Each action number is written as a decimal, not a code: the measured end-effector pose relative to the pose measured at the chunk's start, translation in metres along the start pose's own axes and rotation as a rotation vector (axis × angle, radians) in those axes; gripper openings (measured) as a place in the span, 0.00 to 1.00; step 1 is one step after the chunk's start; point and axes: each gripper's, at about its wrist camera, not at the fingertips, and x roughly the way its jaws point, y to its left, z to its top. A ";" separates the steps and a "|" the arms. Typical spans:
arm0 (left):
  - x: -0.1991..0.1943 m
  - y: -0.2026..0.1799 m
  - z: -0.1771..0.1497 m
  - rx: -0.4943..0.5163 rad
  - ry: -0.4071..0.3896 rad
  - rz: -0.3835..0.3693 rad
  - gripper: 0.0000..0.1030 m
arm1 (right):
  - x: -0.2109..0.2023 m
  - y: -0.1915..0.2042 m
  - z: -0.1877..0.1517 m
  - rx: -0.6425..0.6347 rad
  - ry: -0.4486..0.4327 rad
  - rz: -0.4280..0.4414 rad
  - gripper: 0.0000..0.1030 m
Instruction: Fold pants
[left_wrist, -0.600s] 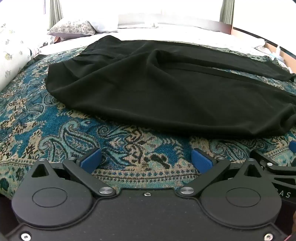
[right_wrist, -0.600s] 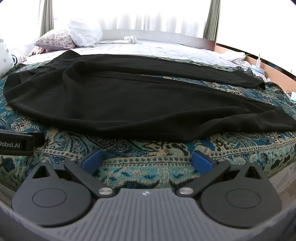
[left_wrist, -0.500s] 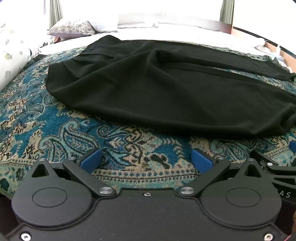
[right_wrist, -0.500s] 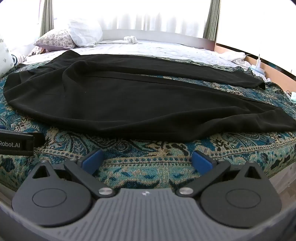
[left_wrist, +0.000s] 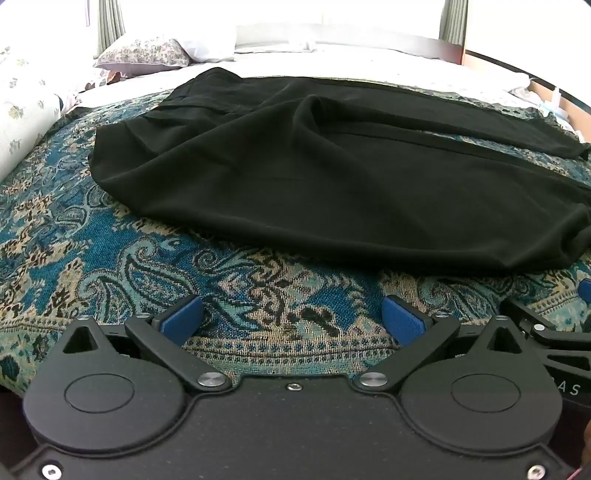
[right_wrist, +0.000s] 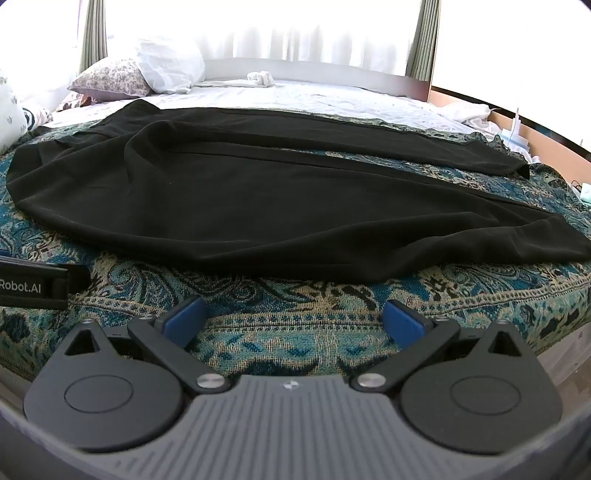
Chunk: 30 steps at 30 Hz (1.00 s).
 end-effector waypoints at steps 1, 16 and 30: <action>0.000 0.001 0.000 0.000 -0.001 0.000 1.00 | 0.000 0.000 0.000 0.000 0.000 0.000 1.00; 0.000 -0.002 0.000 0.006 -0.001 0.003 1.00 | 0.000 0.001 0.000 -0.001 0.001 0.000 1.00; 0.000 -0.003 0.001 0.006 0.001 0.004 1.00 | 0.000 0.001 0.000 -0.001 0.001 -0.001 1.00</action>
